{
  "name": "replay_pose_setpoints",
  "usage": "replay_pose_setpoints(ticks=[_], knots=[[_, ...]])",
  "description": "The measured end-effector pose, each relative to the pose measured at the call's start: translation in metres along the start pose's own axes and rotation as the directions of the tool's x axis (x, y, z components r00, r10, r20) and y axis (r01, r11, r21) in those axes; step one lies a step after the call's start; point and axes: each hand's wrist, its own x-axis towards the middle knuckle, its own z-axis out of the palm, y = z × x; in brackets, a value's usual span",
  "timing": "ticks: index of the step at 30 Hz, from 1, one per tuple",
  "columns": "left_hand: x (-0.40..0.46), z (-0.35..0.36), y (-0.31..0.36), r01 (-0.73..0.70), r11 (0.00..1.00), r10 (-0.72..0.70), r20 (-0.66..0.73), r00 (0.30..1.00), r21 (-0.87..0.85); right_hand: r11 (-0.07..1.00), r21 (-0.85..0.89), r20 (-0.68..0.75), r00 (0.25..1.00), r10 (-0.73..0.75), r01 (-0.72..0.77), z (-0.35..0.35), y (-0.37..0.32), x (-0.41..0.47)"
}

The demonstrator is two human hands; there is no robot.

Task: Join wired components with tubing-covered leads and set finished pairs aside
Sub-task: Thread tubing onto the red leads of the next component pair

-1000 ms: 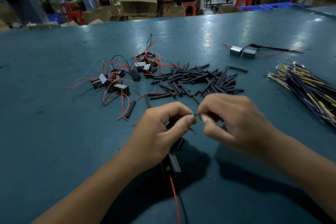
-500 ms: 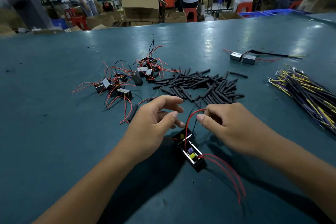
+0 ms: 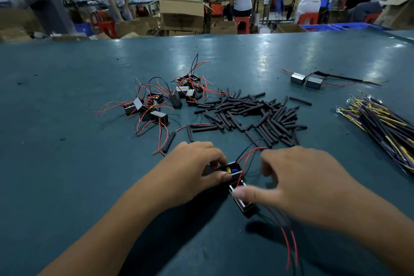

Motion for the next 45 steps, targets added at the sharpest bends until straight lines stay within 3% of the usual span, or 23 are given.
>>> replay_pose_setpoints(ticks=[5, 14, 16, 18, 20, 26, 30, 34, 39, 45], knots=[[-0.001, -0.010, -0.009, 0.005, 0.997, -0.009, 0.050, 0.999, 0.078, 0.984, 0.104, 0.122, 0.980, -0.156, 0.144, 0.002, 0.000, 0.008], [-0.008, -0.026, -0.028, 0.025, 0.999, -0.022, 0.118, 0.993, -0.031, 0.984, 0.083, 0.153, 0.973, -0.171, 0.160, -0.006, 0.053, 0.026], [-0.006, -0.023, -0.024, 0.020, 0.996, -0.022, -0.030, 0.999, -0.084, 0.982, 0.120, 0.096, 0.983, -0.157, 0.145, -0.003, 0.052, 0.027], [-0.001, -0.018, -0.014, 0.010, 0.989, -0.046, -0.244, 0.969, -0.146, 0.949, 0.282, -0.073, 0.989, -0.129, 0.144, 0.001, 0.041, 0.027], [0.004, -0.009, -0.001, 0.016, 0.978, -0.089, -0.350, 0.933, -0.206, 0.912, 0.382, -0.231, 0.971, -0.062, 0.149, 0.008, 0.027, 0.027], [0.011, 0.010, 0.012, 0.057, 0.972, -0.131, -0.327, 0.936, -0.227, 0.947, 0.317, -0.264, 0.964, 0.032, 0.055, 0.032, 0.008, 0.044], [0.011, 0.014, 0.012, 0.027, 0.984, -0.079, -0.297, 0.952, -0.176, 0.890, 0.442, -0.292, 0.956, 0.029, 0.108, 0.036, 0.015, 0.044], [0.012, 0.017, 0.011, 0.062, 0.945, -0.163, -0.298, 0.941, -0.322, 0.783, 0.582, -0.271, 0.960, -0.065, 0.217, 0.029, 0.025, 0.040], [0.010, 0.016, 0.015, 0.038, 0.903, -0.161, -0.256, 0.953, -0.428, 0.774, 0.509, -0.292, 0.921, -0.257, 0.377, 0.027, 0.034, 0.040], [0.013, 0.014, 0.015, -0.008, 0.783, -0.181, -0.241, 0.953, -0.622, 0.731, 0.570, -0.316, 0.921, -0.227, 0.375, 0.026, 0.037, 0.041]])
